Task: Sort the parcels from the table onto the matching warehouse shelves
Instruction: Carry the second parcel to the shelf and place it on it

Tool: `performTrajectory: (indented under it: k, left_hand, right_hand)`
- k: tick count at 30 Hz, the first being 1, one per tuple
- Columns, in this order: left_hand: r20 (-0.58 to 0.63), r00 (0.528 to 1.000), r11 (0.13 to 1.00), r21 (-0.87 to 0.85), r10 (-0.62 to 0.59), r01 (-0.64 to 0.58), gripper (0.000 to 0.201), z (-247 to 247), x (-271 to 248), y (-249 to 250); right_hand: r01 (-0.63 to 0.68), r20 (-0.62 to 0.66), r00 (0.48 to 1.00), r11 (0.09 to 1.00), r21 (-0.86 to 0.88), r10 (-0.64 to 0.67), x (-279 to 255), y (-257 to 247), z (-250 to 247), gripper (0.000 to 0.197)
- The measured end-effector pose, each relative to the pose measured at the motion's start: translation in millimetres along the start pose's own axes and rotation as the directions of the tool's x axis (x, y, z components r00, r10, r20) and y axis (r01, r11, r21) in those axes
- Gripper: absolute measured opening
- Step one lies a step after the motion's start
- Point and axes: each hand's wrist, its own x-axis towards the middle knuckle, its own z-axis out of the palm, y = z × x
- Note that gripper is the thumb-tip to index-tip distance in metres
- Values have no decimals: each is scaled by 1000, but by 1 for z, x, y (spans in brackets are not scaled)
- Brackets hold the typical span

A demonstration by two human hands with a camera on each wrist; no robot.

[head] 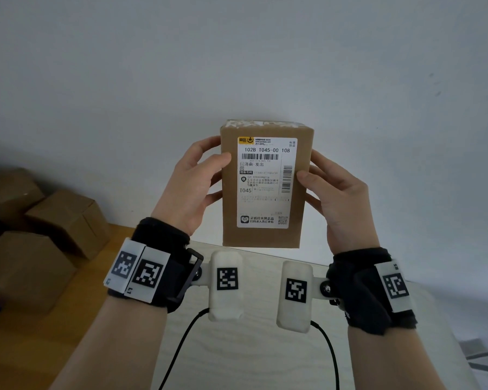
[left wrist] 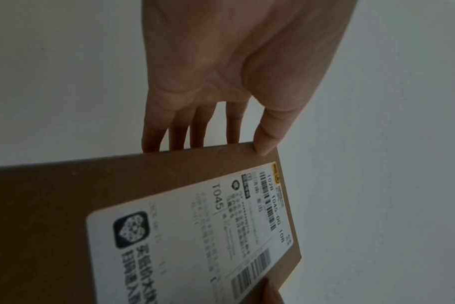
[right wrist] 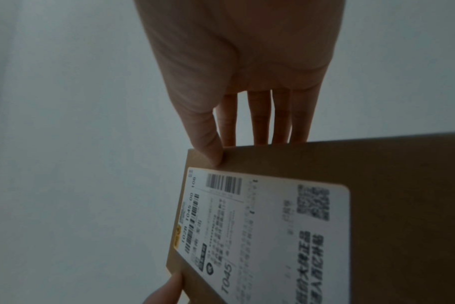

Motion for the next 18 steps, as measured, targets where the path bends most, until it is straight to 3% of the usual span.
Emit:
performTrajectory:
  k: [8,14,18]
  left_hand:
    - [0,1000,1000,9,-20,20,25,-1,4,-2]
    - [58,998,990,140,-33,24,40,3,10,-4]
    - [108,993,985,166,-56,38,40,1,11,-2]
  right_hand:
    - [-1,-12,1000,1000,-13,1,5,2,0,43]
    - [-63,-44,997,997,-36,61,9,0,-6,42]
    - [-70,-111,992,992,-106,58,5,-4,-10,18]
